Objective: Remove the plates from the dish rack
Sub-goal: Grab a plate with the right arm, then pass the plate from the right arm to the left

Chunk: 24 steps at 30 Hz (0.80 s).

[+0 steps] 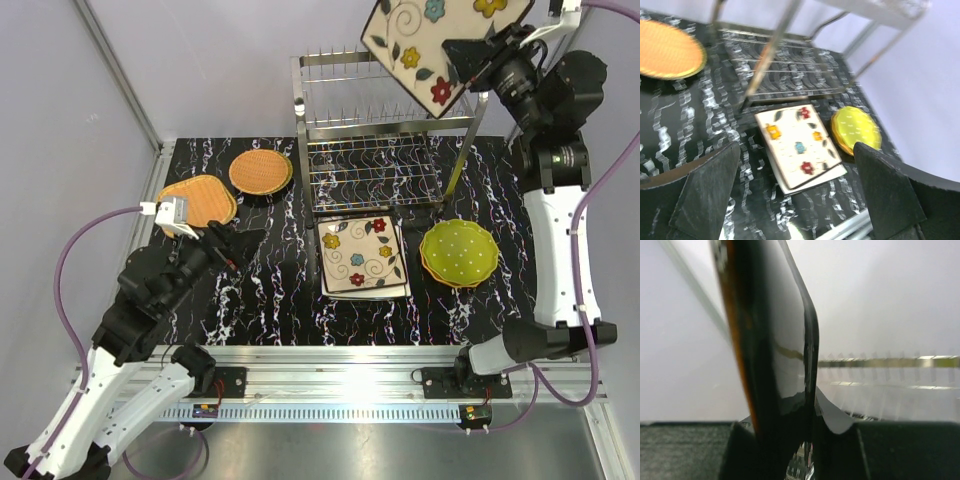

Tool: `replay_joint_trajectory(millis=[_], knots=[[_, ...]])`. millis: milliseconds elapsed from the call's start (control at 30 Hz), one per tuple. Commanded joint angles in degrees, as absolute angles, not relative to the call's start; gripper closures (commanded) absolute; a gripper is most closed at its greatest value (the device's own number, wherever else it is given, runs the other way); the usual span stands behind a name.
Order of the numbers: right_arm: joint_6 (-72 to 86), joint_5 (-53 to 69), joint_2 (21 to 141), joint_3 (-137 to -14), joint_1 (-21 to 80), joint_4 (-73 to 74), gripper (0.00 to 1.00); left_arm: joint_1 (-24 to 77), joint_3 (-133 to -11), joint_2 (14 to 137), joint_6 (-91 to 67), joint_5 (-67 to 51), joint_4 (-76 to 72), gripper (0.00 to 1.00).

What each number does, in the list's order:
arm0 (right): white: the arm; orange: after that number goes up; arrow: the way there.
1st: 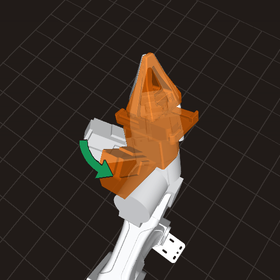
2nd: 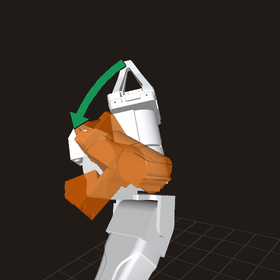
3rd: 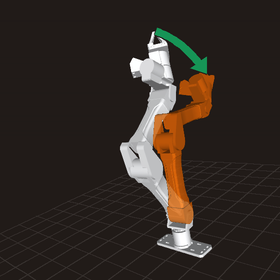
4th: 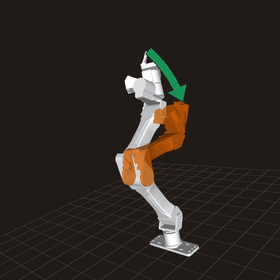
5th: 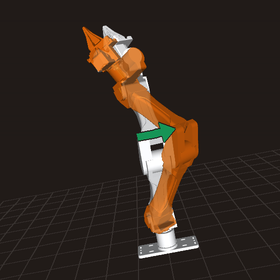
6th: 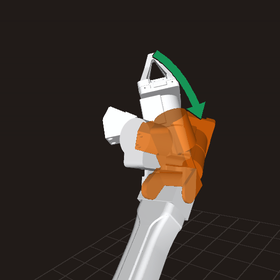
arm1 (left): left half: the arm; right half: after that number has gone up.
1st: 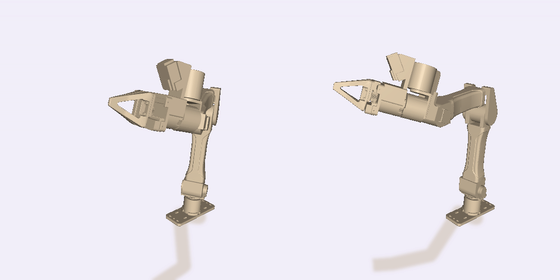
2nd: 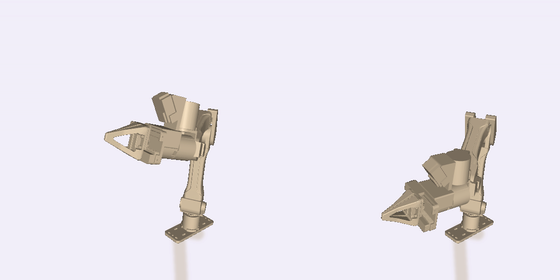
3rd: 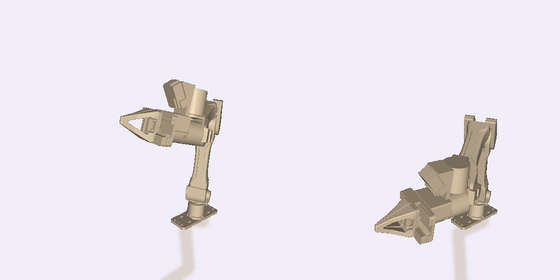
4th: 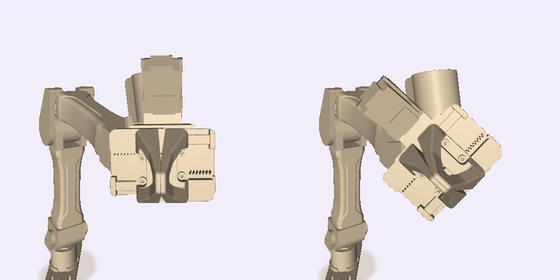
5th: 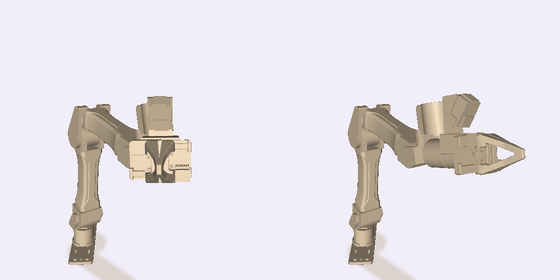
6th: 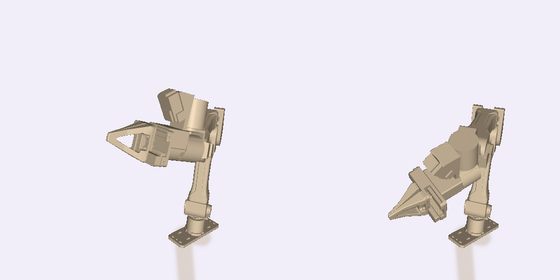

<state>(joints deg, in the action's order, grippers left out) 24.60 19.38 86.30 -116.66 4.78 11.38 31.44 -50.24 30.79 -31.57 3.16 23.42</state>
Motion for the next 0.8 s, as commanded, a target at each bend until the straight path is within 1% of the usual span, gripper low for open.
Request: replay_joint_trajectory(millis=[0,167,267,300,367,433,600,767], knots=[[31.46,31.36,78.41,-113.05,4.75,-5.8,1.0,31.11,-52.03,30.5,-31.9,-5.61,15.48,0.01],[36.99,40.94,74.19,-106.27,4.83,-7.38,1.0,31.11,-52.12,31.02,-32.52,-10.45,10.65,0.01],[39.11,47.09,70.5,-99.25,4.83,-9.05,1.0,30.94,-51.77,31.46,-33.48,-13.88,7.66,0.01],[39.2,50.76,68.49,-95.23,4.83,-10.18,1.0,30.85,-51.51,31.64,-33.75,-15.63,6.69,0.01],[38.67,52.55,65.41,-89.16,4.83,-10.37,1.0,30.5,-50.63,32.08,-34.8,-17.74,4.31,0.01],[36.75,56.59,63.82,-86.15,4.75,-9.85,1.0,29.97,-49.58,32.43,-36.03,-19.33,2.21,0.01],[34.9,64.06,60.39,-76.83,4.83,-6.61,1.0,26.46,-45.54,35.32,-41.74,-28.64,-5.61,0.01],[33.22,67.41,58.01,-69.01,5.01,-5.71,1.0,24.26,-42.63,39.11,-47.98,-35.06,-14.41,0.01]])
